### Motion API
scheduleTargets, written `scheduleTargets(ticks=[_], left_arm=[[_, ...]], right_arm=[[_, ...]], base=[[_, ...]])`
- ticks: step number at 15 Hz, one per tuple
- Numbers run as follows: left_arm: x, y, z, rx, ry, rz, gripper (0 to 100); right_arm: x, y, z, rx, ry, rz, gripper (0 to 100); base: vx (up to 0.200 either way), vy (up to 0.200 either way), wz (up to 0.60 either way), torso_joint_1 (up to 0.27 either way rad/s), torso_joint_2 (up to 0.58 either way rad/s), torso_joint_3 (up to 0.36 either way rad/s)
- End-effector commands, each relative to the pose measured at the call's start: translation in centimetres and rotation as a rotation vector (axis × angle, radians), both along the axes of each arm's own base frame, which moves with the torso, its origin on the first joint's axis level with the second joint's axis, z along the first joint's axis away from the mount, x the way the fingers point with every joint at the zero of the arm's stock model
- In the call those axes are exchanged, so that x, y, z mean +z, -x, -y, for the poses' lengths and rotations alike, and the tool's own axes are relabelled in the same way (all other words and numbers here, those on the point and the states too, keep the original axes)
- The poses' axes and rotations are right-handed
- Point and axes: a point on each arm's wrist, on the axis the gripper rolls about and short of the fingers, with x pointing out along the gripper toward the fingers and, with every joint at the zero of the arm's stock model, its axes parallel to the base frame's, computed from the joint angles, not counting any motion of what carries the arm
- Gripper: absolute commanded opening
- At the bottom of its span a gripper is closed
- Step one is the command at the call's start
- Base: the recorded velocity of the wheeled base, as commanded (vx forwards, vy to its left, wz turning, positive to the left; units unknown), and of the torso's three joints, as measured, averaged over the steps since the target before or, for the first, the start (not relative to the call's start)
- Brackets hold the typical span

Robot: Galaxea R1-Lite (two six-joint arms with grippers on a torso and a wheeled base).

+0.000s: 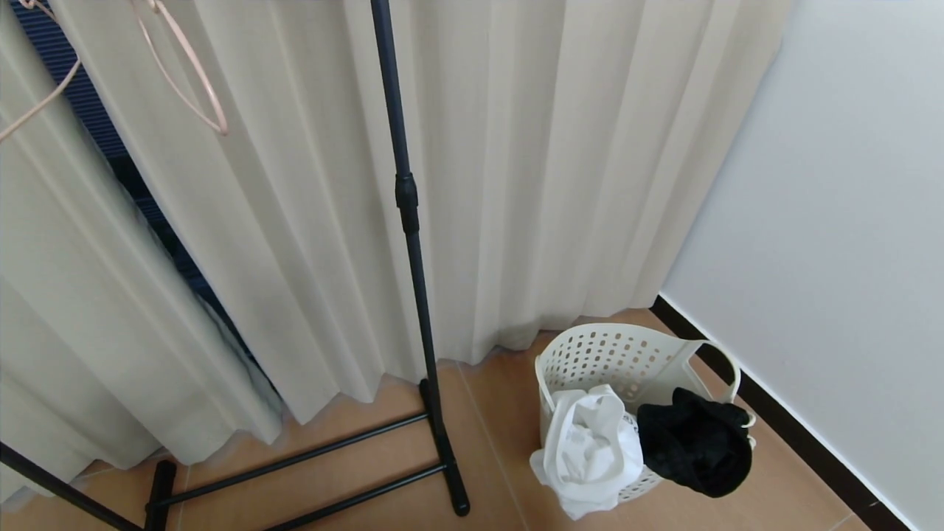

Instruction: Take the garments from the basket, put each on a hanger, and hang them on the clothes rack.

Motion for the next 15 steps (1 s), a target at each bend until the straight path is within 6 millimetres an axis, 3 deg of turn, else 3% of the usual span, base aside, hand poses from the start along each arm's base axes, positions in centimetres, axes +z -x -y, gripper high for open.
scheduleTargets(ticks=[1,15], left_arm=[[0.00,-0.01,0.00,0.000,0.000,-0.002,100],[0.00,-0.01,0.00,0.001,0.002,-0.002,100]], right_arm=[[0.00,0.00,0.00,0.001,0.000,0.001,100],[0.00,0.00,0.00,0.001,0.000,0.001,100]], base=[[0.000,0.000,0.00,0.002,0.00,-0.193],[0.000,0.000,0.00,0.004,0.00,-0.198]])
